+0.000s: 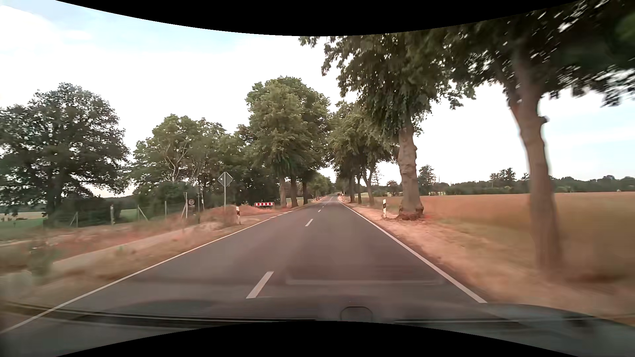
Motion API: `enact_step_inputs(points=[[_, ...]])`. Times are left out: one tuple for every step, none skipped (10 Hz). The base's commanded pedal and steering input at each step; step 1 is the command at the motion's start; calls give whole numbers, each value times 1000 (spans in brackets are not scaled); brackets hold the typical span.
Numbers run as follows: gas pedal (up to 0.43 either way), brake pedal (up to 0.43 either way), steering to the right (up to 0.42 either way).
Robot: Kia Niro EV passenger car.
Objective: Follow the waypoints while adhering to traffic rules and regulations
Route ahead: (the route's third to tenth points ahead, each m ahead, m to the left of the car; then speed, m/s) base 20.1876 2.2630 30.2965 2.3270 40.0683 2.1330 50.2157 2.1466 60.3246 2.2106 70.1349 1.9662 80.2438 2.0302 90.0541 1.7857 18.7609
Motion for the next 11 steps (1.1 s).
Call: enact_step_inputs(points=[[138, 0, -4], [138, 0, -5], [138, 0, -4], [138, 0, -2], [138, 0, -1], [150, 0, -1], [150, 0, -1], [150, 0, -1], [150, 0, -1], [157, 0, -1], [177, 0, -2]])
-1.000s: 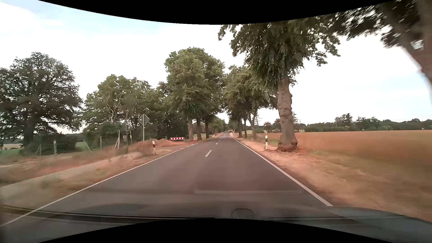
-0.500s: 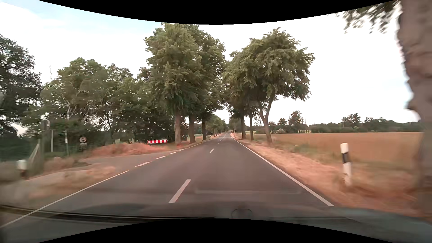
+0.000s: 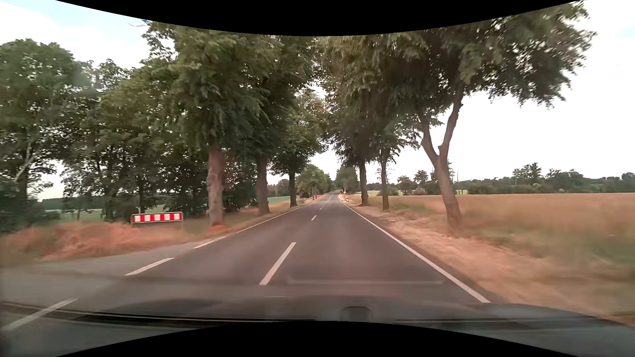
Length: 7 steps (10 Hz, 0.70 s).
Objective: Follow the waypoints while adhering to traffic rules and regulations
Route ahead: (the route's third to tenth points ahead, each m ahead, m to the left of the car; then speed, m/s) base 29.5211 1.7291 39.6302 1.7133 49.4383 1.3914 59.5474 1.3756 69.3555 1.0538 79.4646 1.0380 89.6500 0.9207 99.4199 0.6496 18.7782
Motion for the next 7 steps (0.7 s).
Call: enact_step_inputs(points=[[177, 0, -2], [177, 0, -2], [177, 0, -2], [177, 0, -3], [177, 0, -3], [177, 0, -3], [177, 0, -3]])
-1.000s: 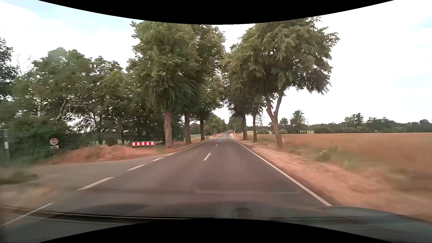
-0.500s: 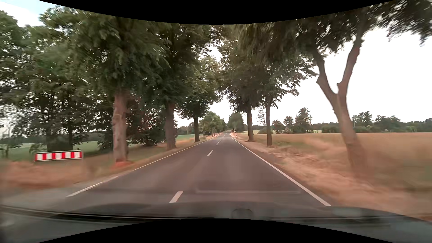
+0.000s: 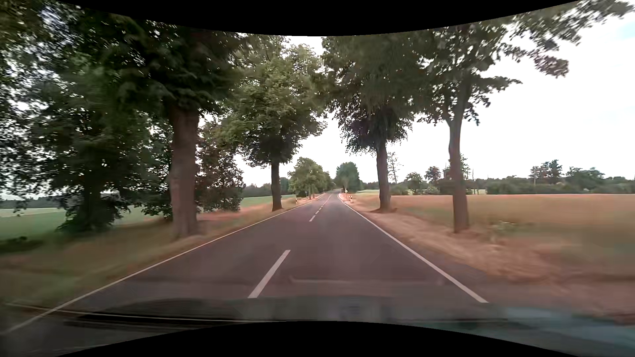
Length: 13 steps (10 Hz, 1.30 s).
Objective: Follow the waypoints while adhering to traffic rules and regulations
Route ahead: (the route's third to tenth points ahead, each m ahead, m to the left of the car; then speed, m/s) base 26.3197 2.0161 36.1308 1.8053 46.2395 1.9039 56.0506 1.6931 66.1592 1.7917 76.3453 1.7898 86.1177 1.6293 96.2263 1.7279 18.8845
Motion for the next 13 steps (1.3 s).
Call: enact_step_inputs(points=[[177, 0, -3], [177, 0, -1], [177, 0, -2], [177, 0, -2], [177, 0, -3], [177, 0, -2], [177, 0, -3], [177, 0, -3], [177, 0, -3], [177, 0, -3], [177, 0, -3], [177, 0, -2], [169, 0, -2]])
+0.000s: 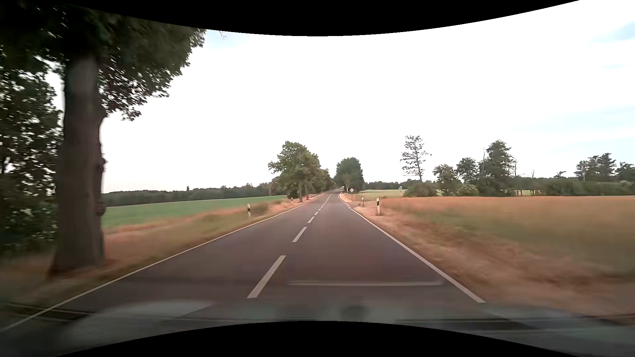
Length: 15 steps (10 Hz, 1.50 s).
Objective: Follow the waypoints while adhering to traffic rules and regulations
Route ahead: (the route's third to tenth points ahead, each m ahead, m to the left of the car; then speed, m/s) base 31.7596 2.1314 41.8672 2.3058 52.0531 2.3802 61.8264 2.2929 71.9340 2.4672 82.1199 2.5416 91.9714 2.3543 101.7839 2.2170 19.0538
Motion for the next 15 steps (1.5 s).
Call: enact_step_inputs(points=[[150, 0, -3], [130, 0, -2], [118, 0, -2], [118, 0, -2], [110, 0, -3], [110, 0, -2], [98, 0, -1], [98, 0, -2], [98, 0, -1], [98, 0, -1], [98, 0, -1], [79, 0, -1], [67, 0, -1], [67, 0, -1], [67, 0, -1]])
